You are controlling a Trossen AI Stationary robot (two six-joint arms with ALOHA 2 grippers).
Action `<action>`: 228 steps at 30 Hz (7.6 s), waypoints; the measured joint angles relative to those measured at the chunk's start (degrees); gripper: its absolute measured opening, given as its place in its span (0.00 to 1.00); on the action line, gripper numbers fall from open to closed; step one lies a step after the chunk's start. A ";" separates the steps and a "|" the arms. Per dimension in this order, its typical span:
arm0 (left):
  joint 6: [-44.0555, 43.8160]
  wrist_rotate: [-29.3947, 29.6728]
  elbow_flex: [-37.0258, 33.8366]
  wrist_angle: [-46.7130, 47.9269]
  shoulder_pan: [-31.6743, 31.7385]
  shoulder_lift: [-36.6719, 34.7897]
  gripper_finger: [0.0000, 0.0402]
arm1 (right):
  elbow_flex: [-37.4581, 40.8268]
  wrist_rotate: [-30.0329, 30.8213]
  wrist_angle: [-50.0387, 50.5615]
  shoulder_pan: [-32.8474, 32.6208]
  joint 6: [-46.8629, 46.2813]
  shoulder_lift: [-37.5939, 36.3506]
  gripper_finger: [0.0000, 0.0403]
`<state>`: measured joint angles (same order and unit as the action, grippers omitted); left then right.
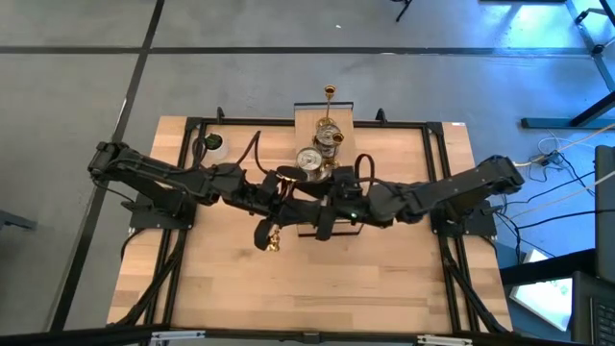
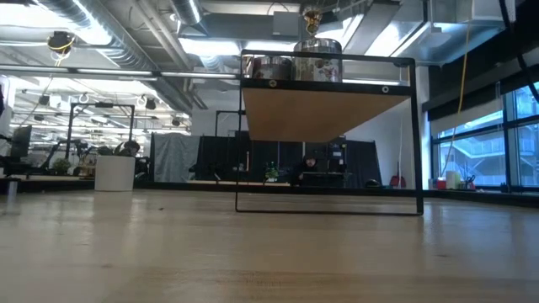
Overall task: Pick & Place candle stick holders
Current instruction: Put the gold candle holder on the shelf
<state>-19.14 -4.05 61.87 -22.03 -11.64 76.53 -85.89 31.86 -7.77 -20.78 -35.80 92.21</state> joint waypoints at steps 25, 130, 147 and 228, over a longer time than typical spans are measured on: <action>0.01 -2.01 -0.11 1.29 0.55 -0.07 0.00 | -0.04 -4.91 -2.31 2.54 -1.12 2.55 0.36; 1.08 32.45 18.75 29.64 -11.34 15.23 0.03 | -14.23 22.97 47.73 -15.05 -8.62 1.20 0.03; -1.01 34.34 18.73 27.68 -11.63 15.23 0.02 | -14.23 19.10 45.69 -17.29 -4.47 1.22 0.53; -12.73 63.27 28.50 33.91 -9.26 29.60 0.02 | 36.89 -15.50 6.44 -36.95 7.48 -39.61 0.66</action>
<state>-31.86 59.21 90.37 11.88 -20.90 106.13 -48.99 16.37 -1.33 -57.74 -28.32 52.60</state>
